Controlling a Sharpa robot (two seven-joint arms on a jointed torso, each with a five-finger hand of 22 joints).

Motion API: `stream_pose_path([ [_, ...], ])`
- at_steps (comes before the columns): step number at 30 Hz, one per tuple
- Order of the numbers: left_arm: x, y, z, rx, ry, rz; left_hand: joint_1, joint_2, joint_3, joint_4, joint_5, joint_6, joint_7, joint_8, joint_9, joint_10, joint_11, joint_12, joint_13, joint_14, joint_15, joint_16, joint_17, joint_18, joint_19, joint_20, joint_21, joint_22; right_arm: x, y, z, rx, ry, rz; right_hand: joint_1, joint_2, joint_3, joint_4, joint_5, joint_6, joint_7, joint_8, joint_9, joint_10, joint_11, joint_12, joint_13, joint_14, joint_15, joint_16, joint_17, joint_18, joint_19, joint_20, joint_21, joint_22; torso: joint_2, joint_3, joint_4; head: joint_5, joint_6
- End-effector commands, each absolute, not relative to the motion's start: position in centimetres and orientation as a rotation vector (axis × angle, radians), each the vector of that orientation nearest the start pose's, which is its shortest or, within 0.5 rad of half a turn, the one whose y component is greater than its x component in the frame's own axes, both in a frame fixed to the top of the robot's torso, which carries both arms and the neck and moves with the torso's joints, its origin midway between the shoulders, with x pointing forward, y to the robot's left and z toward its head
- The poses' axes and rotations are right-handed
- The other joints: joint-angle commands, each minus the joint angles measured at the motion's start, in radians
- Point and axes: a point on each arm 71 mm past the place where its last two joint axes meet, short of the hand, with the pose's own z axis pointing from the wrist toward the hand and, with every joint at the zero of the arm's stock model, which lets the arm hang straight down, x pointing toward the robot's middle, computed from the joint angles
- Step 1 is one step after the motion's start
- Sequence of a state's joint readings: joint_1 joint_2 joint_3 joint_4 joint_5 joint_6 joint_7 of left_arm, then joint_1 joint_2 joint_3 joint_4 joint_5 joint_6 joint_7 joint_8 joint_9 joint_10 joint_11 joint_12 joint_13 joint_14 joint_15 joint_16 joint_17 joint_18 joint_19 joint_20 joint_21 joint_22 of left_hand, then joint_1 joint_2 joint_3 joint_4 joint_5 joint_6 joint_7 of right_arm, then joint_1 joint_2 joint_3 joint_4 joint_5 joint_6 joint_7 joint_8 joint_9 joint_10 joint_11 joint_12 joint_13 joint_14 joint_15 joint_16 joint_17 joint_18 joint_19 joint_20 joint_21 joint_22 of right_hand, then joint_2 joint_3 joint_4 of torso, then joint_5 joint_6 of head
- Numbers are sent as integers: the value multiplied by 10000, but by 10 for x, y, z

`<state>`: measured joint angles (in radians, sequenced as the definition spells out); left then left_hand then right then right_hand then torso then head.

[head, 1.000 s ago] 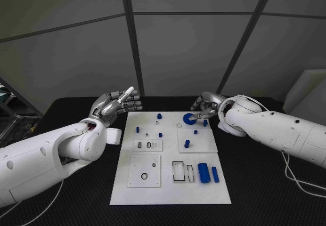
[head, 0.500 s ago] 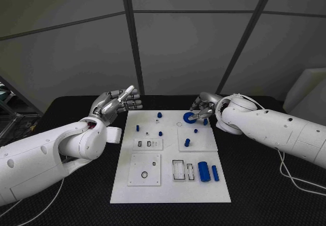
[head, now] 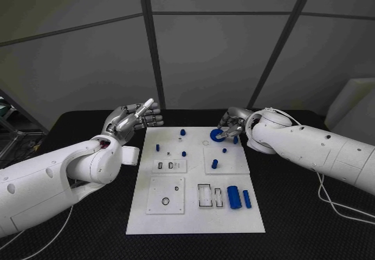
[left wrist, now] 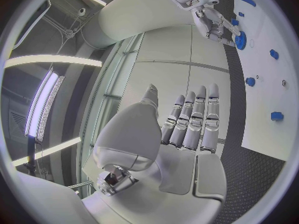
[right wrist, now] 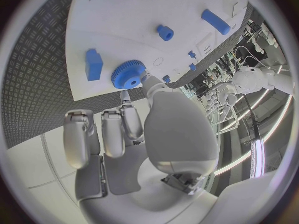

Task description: Assemble the parts on the task board

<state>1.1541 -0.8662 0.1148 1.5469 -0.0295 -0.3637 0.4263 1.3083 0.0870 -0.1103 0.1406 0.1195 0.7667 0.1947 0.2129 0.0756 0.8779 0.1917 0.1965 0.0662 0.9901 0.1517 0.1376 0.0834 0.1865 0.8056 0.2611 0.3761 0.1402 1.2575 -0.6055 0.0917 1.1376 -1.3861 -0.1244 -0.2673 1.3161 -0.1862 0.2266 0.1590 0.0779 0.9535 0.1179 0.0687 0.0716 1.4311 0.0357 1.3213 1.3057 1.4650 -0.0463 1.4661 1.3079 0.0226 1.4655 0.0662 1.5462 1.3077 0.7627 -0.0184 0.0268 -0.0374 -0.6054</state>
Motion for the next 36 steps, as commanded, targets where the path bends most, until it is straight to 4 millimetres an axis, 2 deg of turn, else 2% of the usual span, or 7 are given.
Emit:
stream_pose_path([
  [1,498,220,-137,-10728,12348,-16060,58,22,-7,-75,19,26,347,-60,-15,16,38,-60,-9,-38,57,-49,-13,-56,42,-2,23,-15,576,-203,-149,746,17780,4257,132,-13,69,-36,39,112,2,11,16,90,-20,75,62,631,66,46,503,-128,796,70,73,2196,-2,4,-3,-19,-34],
  [11,498,220,-137,-10728,12346,-16061,58,25,-10,-79,19,28,346,-64,-17,15,33,-67,-8,-39,57,-58,-14,-56,43,-2,21,-19,576,-201,-150,530,17926,4156,208,70,149,-197,56,267,-17,39,37,177,-34,296,284,643,57,89,578,-143,837,63,102,2268,3,6,-3,10,-79],
  [19,498,220,-137,-10735,12342,-16043,58,25,-10,-79,19,28,346,-64,-17,15,33,-67,-8,-39,57,-58,-14,-56,43,-2,21,-19,577,-201,-150,289,17774,3929,289,287,325,-477,86,576,-53,99,107,208,-68,423,411,642,31,109,606,-148,847,40,110,2289,2,2,5,20,-96],
  [29,499,220,-137,-10739,12342,-16039,58,25,-10,-79,19,28,346,-64,-17,15,33,-67,-8,-39,57,-58,-14,-56,43,-2,21,-19,575,-196,-145,-288,17041,3860,343,429,506,-778,173,824,-87,121,180,322,-100,644,640,651,5,139,664,-182,937,15,169,2439,3,8,-4,6,-97],
  [30,499,220,-137,-10739,12343,-16040,58,25,-10,-79,19,28,346,-64,-17,15,33,-67,-8,-39,57,-58,-14,-56,43,-2,21,-19,575,-195,-144,-322,16926,3913,327,445,525,-801,217,856,-92,123,188,342,-104,680,676,653,1,144,672,-190,958,11,183,2474,2,9,-4,2,-96],
  [33,499,220,-137,-10739,12346,-16044,58,25,-10,-79,19,28,346,-64,-17,15,33,-67,-8,-39,57,-58,-14,-56,43,-2,21,-19,573,-192,-141,-390,16568,4117,187,445,615,-876,960,984,-116,109,217,391,-130,772,772,657,-22,157,693,-214,1023,-11,227,2582,-1,8,2,-13,-92],
  [36,499,220,-137,-10739,12349,-16047,58,25,-10,-79,19,28,346,-64,-17,15,33,-67,-8,-39,57,-58,-14,-56,43,-2,21,-19,570,-189,-137,-457,16204,4304,84,461,660,-892,1087,1070,-135,109,238,425,-142,831,835,658,-31,162,698,-226,1053,-19,246,2631,2,10,1,2,-80],
])
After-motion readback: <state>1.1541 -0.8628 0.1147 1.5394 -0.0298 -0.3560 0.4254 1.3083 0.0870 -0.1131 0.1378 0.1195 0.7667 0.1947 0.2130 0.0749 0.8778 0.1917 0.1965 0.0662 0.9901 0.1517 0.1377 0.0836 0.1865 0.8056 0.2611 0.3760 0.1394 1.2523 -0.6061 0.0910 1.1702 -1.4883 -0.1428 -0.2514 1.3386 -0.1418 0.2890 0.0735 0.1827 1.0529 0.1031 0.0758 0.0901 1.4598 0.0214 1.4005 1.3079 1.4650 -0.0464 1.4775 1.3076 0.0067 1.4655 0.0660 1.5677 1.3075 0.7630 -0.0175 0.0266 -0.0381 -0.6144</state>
